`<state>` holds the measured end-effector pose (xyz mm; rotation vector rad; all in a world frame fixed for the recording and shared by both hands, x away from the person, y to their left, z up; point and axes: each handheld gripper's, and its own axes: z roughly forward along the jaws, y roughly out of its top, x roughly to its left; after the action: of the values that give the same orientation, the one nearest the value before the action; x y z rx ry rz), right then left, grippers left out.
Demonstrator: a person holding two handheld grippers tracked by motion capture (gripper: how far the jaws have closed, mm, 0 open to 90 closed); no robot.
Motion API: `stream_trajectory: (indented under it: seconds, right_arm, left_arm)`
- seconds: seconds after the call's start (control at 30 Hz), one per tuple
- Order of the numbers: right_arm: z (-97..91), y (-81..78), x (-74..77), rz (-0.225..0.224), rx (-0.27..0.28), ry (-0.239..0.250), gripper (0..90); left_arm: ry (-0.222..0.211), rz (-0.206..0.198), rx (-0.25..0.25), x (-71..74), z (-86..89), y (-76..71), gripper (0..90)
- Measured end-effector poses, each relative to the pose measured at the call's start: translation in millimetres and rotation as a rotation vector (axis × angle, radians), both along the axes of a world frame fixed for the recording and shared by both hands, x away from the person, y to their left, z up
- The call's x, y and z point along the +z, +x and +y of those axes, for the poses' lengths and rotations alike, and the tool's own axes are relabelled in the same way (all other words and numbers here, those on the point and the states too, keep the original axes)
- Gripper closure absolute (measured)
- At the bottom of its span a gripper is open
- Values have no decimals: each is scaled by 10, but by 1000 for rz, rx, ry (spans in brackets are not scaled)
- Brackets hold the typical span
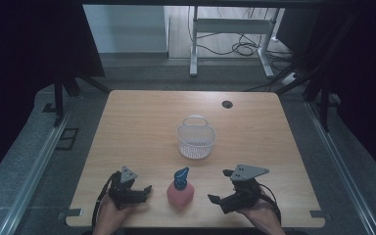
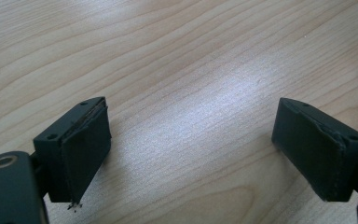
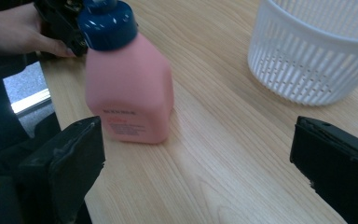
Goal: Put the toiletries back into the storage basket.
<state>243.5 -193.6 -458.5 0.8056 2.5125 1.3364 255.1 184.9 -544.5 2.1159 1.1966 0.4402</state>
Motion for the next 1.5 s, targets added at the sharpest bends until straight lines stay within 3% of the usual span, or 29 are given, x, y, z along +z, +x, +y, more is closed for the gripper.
stream_trajectory:
  seconds: [0.47,0.97,1.5]
  right_arm:
    - [252,39,110,10,78,2,129]
    - [538,89,174,16,137,-17,163]
    - [859,152,246,4,214,-31,387]
  left_arm:
    - [-1,0,2,0,-2,-1,113]
    - [-1,1,1,1,-1,0,113]
    - [-1,1,1,1,-1,0,113]
